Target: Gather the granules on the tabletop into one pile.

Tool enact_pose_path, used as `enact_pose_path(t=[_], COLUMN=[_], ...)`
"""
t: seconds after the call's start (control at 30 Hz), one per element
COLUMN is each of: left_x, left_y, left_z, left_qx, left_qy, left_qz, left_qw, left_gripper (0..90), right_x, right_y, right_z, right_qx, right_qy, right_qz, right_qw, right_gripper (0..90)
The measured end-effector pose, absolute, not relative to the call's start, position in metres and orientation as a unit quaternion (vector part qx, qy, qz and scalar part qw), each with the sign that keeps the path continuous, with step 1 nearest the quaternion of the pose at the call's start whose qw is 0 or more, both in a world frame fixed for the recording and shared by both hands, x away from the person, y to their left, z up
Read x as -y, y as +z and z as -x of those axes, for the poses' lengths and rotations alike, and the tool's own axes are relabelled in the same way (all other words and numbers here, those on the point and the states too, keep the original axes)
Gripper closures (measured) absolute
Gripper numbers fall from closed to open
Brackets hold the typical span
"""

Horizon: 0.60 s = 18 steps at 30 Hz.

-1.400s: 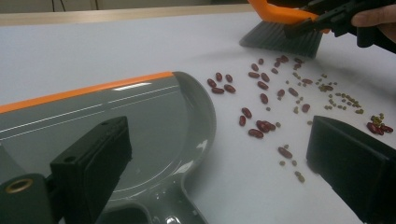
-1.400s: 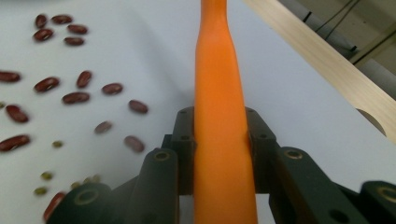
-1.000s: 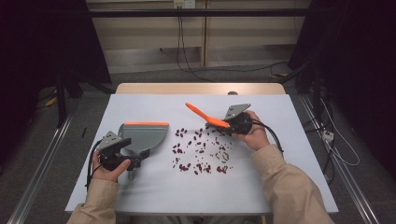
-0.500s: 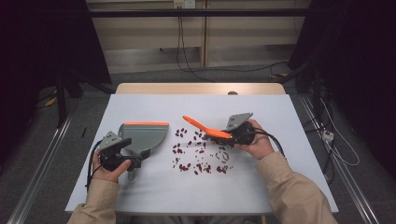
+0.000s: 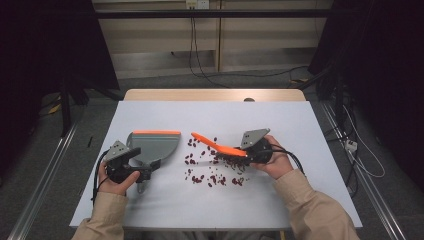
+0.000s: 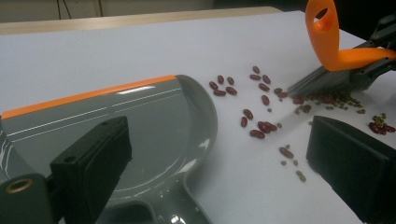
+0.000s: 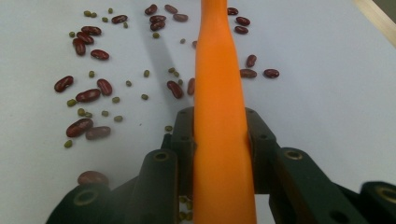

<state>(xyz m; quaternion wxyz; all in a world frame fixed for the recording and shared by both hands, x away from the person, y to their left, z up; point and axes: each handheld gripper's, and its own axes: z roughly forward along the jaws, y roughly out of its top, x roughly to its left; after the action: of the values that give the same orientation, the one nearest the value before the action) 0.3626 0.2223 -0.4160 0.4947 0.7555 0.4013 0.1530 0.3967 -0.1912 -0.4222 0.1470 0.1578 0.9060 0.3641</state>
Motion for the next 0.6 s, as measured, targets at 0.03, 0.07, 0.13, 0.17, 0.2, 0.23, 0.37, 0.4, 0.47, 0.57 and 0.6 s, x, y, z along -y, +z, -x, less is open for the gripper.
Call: enact_pose_path(t=[0.03, 0.07, 0.13, 0.17, 0.2, 0.23, 0.37, 0.4, 0.47, 0.57, 0.6], left_x=[-0.222, -0.222, -0.221, -0.221, -0.221, -0.221, -0.22, -0.22, -0.22, -0.22, -0.221], left_y=[-0.416, -0.416, -0.415, -0.415, -0.415, -0.415, -0.415, -0.415, -0.415, -0.416, -0.416], left_z=[-0.362, -0.362, -0.362, -0.362, -0.362, -0.362, -0.362, -0.362, -0.362, -0.362, -0.362], left_qx=[-0.401, -0.401, -0.402, -0.402, -0.401, -0.4, -0.399, -0.398, -0.398, -0.399, -0.399], left_qy=[0.153, 0.153, 0.153, 0.153, 0.154, 0.154, 0.152, 0.152, 0.152, 0.151, 0.151], left_qz=[-0.755, -0.755, -0.753, -0.753, -0.754, -0.755, -0.757, -0.757, -0.757, -0.757, -0.757], left_qw=[0.495, 0.496, 0.497, 0.498, 0.497, 0.496, 0.495, 0.495, 0.495, 0.495, 0.495], left_gripper=[6.6, 6.6, 6.6, 6.6, 6.6, 6.6, 6.6, 6.6, 6.6, 6.6, 6.6], right_x=[0.191, 0.192, 0.194, 0.196, 0.197, 0.198, 0.198, 0.197, 0.193, 0.183, 0.18], right_y=[-0.421, -0.418, -0.413, -0.41, -0.408, -0.406, -0.402, -0.402, -0.403, -0.408, -0.409], right_z=[-0.396, -0.397, -0.399, -0.401, -0.404, -0.407, -0.424, -0.429, -0.439, -0.453, -0.458], right_qx=[-0.905, -0.903, -0.895, -0.892, -0.89, -0.887, -0.871, -0.87, -0.864, -0.859, -0.858], right_qy=[0.366, 0.372, 0.383, 0.387, 0.388, 0.392, 0.411, 0.411, 0.415, 0.419, 0.419], right_qz=[-0.159, -0.16, -0.167, -0.171, -0.173, -0.178, -0.199, -0.202, -0.209, -0.217, -0.217], right_qw=[0.148, 0.146, 0.154, 0.156, 0.164, 0.167, 0.18, 0.183, 0.193, 0.2, 0.203], right_gripper=[71.1, 71.1, 71.1, 71.1, 71.1, 71.1, 71.1, 71.1, 71.1, 71.1, 71.1])
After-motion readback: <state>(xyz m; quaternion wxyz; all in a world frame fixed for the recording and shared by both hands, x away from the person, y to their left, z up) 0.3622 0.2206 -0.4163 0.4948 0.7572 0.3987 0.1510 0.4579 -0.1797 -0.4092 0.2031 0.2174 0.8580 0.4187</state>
